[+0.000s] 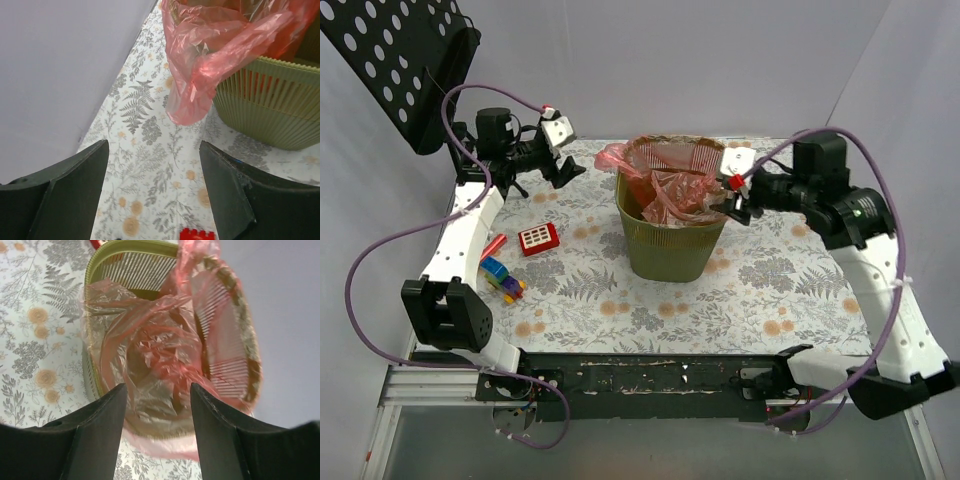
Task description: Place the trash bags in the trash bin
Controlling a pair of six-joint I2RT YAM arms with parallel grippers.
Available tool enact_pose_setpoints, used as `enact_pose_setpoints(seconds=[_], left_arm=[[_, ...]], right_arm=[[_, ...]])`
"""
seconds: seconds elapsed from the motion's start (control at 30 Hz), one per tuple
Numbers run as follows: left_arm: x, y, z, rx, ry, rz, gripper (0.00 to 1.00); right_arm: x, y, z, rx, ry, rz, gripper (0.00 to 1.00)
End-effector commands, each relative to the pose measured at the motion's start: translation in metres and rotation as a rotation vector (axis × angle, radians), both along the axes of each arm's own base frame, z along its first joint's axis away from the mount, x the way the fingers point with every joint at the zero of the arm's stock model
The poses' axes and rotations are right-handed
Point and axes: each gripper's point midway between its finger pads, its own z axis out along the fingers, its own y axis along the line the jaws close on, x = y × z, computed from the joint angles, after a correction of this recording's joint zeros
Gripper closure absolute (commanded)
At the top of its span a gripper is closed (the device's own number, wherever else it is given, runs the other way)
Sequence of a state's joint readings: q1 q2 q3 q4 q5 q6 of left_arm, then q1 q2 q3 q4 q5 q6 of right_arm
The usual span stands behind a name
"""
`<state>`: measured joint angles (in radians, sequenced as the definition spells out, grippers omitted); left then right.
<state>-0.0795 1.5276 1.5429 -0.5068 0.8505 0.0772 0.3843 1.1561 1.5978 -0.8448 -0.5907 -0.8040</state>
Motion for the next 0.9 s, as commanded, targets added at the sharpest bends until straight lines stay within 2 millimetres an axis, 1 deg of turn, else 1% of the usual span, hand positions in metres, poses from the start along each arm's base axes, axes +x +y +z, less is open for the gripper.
enact_pose_setpoints(seconds=[0.0,0.07,0.17,0.27,0.4,0.5,0.63,0.73,0.8,0.87], left_arm=[[0.02,-0.014,0.012,0.079,-0.174,-0.06,0.27],[0.023,-0.022,0.009,0.088,-0.183,-0.08,0.27],[0.027,-0.03,0.002,0.105,-0.196,-0.098,0.27],[0.029,-0.036,-0.001,0.113,-0.208,-0.109,0.28],[0.024,-0.048,0.0,0.117,-0.235,-0.13,0.31],[0.02,-0.055,0.001,0.116,-0.258,-0.142,0.34],[0.017,-0.062,0.004,0.113,-0.278,-0.147,0.39],[0.016,-0.065,0.007,0.112,-0.289,-0.148,0.43],[0.016,-0.065,0.01,0.112,-0.3,-0.144,0.44],[0.016,-0.065,0.014,0.109,-0.311,-0.143,0.47]], right_arm=[[0.004,0.023,-0.014,-0.072,0.031,0.089,0.39],[-0.001,0.035,-0.023,-0.088,0.081,0.131,0.39],[-0.006,0.045,-0.025,-0.095,0.124,0.168,0.4],[-0.009,0.047,-0.022,-0.084,0.173,0.172,0.42],[-0.012,0.048,-0.01,-0.048,0.2,0.153,0.43],[-0.02,0.047,-0.008,-0.044,0.232,0.157,0.44],[-0.034,0.045,-0.024,-0.069,0.338,0.18,0.44],[-0.035,0.044,-0.038,-0.093,0.384,0.177,0.45],[-0.034,0.044,-0.043,-0.101,0.395,0.173,0.45],[-0.032,0.044,-0.046,-0.1,0.398,0.166,0.48]])
